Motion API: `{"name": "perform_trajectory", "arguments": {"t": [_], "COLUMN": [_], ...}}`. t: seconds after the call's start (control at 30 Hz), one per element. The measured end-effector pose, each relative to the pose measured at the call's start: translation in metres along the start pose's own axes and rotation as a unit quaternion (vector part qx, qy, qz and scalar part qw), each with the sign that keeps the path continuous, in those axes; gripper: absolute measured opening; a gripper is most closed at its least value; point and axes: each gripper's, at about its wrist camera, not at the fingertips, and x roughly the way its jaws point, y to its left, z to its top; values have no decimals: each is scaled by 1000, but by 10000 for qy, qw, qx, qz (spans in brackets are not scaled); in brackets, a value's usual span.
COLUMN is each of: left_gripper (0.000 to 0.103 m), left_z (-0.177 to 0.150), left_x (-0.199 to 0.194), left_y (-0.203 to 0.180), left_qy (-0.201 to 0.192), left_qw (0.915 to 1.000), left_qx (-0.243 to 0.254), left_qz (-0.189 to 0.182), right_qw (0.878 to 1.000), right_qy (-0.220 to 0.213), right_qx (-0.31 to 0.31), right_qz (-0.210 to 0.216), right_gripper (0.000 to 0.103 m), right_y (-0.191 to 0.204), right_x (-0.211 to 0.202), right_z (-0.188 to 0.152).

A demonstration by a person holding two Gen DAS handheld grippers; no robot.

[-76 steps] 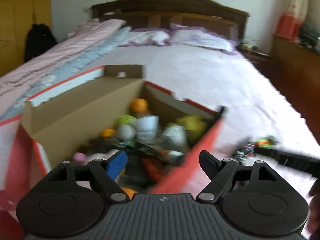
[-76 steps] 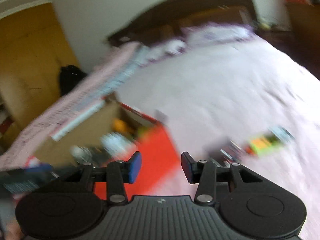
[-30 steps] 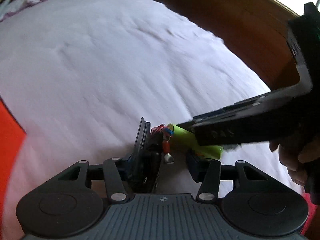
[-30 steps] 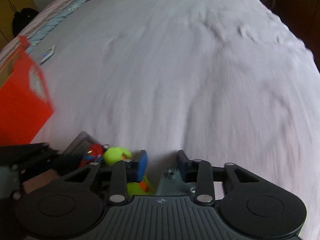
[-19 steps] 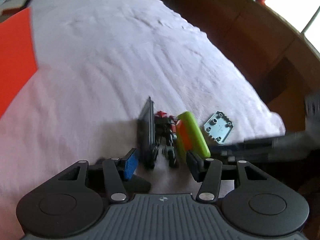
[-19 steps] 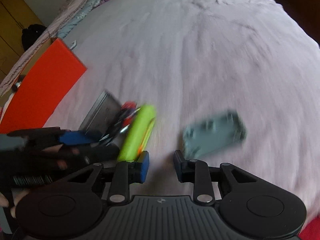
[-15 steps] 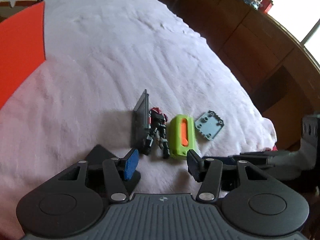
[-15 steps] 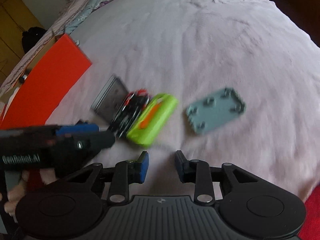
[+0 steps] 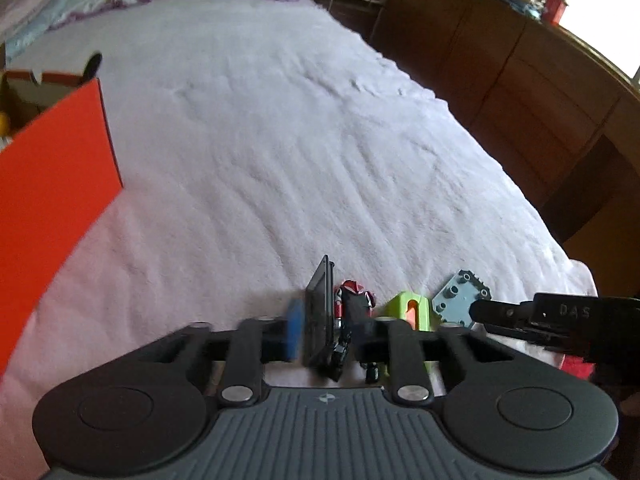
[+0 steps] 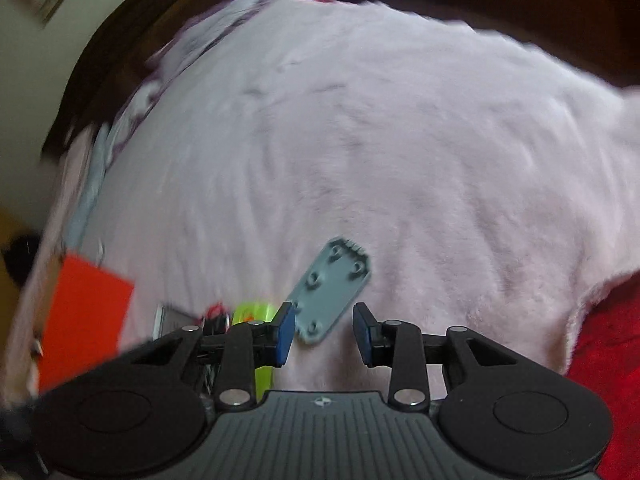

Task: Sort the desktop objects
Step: 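Grasp the black stand with the left gripper while the right gripper grasps the blue-grey plate, then carry the black stand and blue-grey plate to the box and open both grippers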

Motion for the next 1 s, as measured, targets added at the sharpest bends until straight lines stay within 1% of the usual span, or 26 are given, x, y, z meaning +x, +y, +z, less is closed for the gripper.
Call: {"name": "perform_trajectory", "arguments": {"t": [0.03,0.07,0.13,0.23,0.27,0.33,0.37,0.4,0.47,0.6,0.63,0.67,0.77,0.8,0.87,1.0], "left_gripper": [23,23,23,24,24,20,18,18,18,18,17,12,10,10,10,10], "left_z": [1,0,1,0,-1,-3,-4,-4,-4,-4,-5,-5,-7,-8,-10,-12], "left_x": [2,3,7,18,21,24,24,24,26,32,33,35,33,31,26,10], "left_y": [1,1,-2,1,3,10,13,15,16,13,12,10,5,4,2,7], "left_qy": [31,42,60,172,214,266,282,293,300,331,333,327,242,199,130,-5], "left_qw": [10000,10000,9999,9998,9997,9994,9994,9993,9994,9994,9994,9993,9993,9993,9992,9995], "left_qx": [-49,-37,85,79,45,-67,-121,-155,-133,-38,-7,32,129,149,194,-17], "left_qz": [-43,-62,-41,75,136,190,174,153,138,132,138,166,261,277,321,306], "right_qw": [9998,9997,9997,9999,9999,10000,9998,9995,9986,9952,9941,9929,9884,9867,9864,9849], "right_qy": [58,84,69,45,35,4,-29,-50,-68,-103,-112,-121,-147,-156,-223,-394], "right_qx": [186,245,239,167,109,-45,-186,-311,-529,-965,-1074,-1182,-1507,-1615,-1625,-1686], "right_qz": [22,27,18,-2,-5,-17,-31,-41,-54,-80,-86,-93,-112,-118,-70,-33], "right_gripper": [36,36,36,36,36,36,33,28,24,24,24,24,10,10,9,10], "right_y": [-4,-5,-4,0,3,8,11,14,20,32,34,37,46,49,50,50], "right_x": [5,9,16,27,26,26,26,25,25,26,26,26,26,26,22,1], "right_z": [2,3,3,1,2,3,3,3,1,-3,-4,-5,-9,-10,-10,-13]}}
